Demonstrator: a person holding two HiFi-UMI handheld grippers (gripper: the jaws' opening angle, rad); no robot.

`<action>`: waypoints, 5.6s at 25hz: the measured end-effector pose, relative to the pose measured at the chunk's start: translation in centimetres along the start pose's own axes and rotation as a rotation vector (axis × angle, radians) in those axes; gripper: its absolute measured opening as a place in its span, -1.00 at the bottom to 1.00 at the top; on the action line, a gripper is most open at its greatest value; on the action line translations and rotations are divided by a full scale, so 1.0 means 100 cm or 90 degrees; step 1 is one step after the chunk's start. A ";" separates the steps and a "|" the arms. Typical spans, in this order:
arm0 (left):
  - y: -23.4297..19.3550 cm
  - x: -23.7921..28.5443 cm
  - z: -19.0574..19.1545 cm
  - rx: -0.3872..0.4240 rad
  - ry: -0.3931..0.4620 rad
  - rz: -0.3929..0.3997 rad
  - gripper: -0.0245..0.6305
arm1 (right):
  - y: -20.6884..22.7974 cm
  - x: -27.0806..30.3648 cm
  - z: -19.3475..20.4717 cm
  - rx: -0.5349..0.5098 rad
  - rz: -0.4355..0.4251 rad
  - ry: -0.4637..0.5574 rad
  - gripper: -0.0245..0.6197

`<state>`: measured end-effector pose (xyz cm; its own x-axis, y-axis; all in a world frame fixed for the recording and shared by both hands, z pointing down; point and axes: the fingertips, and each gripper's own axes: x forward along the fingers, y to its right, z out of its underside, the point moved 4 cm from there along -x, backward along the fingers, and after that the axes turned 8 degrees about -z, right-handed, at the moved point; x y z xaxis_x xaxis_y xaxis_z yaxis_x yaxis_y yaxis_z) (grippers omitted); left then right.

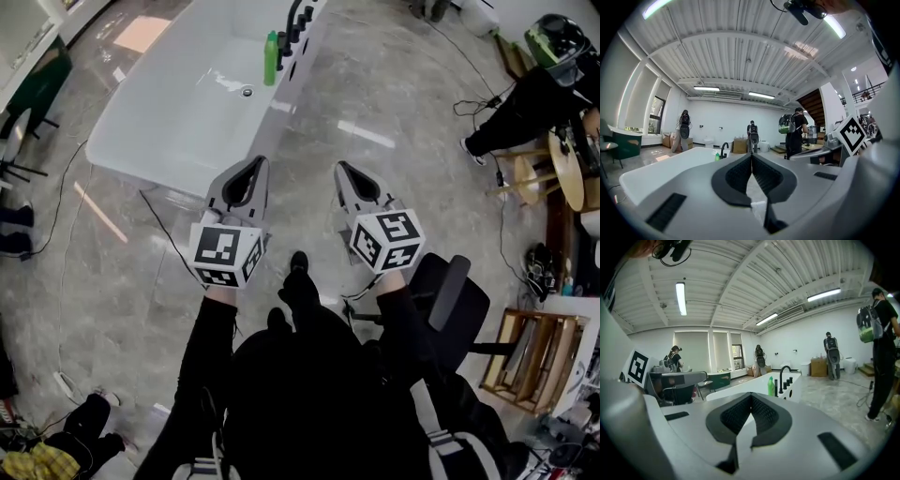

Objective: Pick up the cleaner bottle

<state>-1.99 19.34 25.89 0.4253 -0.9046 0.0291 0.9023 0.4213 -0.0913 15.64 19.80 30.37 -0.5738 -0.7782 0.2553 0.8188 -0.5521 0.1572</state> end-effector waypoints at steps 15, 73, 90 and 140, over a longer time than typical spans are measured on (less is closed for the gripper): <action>-0.019 0.120 0.013 -0.003 -0.034 -0.054 -0.89 | 0.098 0.061 -0.025 -0.009 -0.003 -0.033 -0.92; -0.188 0.454 0.249 -0.016 -0.333 -0.138 -0.07 | 0.243 0.350 0.035 0.051 -0.017 -0.192 -0.92; -0.192 0.488 0.270 -0.008 -0.327 -0.152 -0.07 | 0.266 0.412 0.043 0.018 -0.050 -0.220 -0.92; -0.242 0.463 0.189 0.028 -0.204 -0.255 -0.33 | 0.254 0.447 -0.009 -0.018 -0.084 -0.190 -0.92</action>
<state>-2.86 -31.49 48.26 0.0392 -0.9330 0.3578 0.9981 0.0538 0.0309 10.75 -29.30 44.88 -0.6405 -0.5798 0.5036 0.7349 -0.6532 0.1825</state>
